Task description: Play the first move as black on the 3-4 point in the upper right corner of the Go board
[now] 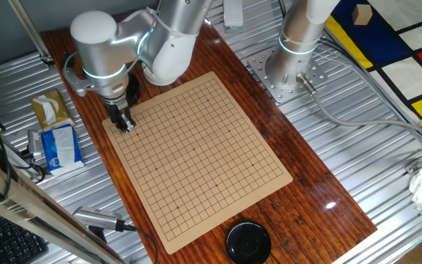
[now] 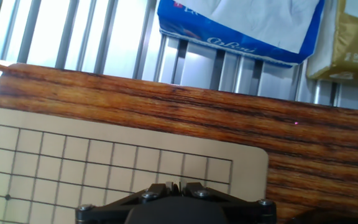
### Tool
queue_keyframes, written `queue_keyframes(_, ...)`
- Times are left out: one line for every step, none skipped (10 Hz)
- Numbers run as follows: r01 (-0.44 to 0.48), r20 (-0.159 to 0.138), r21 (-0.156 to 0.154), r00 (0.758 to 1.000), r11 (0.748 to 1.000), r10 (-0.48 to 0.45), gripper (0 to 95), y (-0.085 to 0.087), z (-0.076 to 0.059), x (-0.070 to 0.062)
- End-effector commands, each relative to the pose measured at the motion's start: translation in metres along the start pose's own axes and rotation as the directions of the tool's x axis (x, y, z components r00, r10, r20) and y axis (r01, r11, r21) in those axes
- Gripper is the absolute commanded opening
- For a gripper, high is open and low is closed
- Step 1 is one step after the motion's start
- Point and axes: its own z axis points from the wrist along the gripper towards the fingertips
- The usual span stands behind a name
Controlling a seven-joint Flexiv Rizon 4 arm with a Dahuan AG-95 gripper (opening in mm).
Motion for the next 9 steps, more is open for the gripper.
queue_keyframes(0.002,0.001,0.0,1.0,1.0,-0.002,0.0,0.0,0.0,0.001)
queue_keyframes(0.003,0.003,-0.002,1.0,1.0,-0.003,0.0,0.0,0.0,0.0)
queue_keyframes(0.002,0.006,-0.009,1.0,1.0,-0.002,0.0,0.002,0.001,0.0)
queue_keyframes(-0.001,0.005,-0.009,1.0,1.0,0.001,0.0,0.004,0.001,0.0)
queue_keyframes(-0.002,0.005,-0.011,1.0,1.0,0.002,0.0,0.007,0.002,0.0)
queue_keyframes(-0.002,0.004,-0.012,1.0,1.0,0.002,0.0,0.011,0.002,0.001)
queue_keyframes(0.0,0.006,-0.011,1.0,1.0,0.0,0.0,0.014,0.003,0.001)
queue_keyframes(0.004,0.008,-0.011,1.0,1.0,-0.004,0.0,0.017,0.004,0.001)
queue_keyframes(0.005,0.008,-0.011,1.0,1.0,-0.005,0.0,0.017,0.004,0.002)
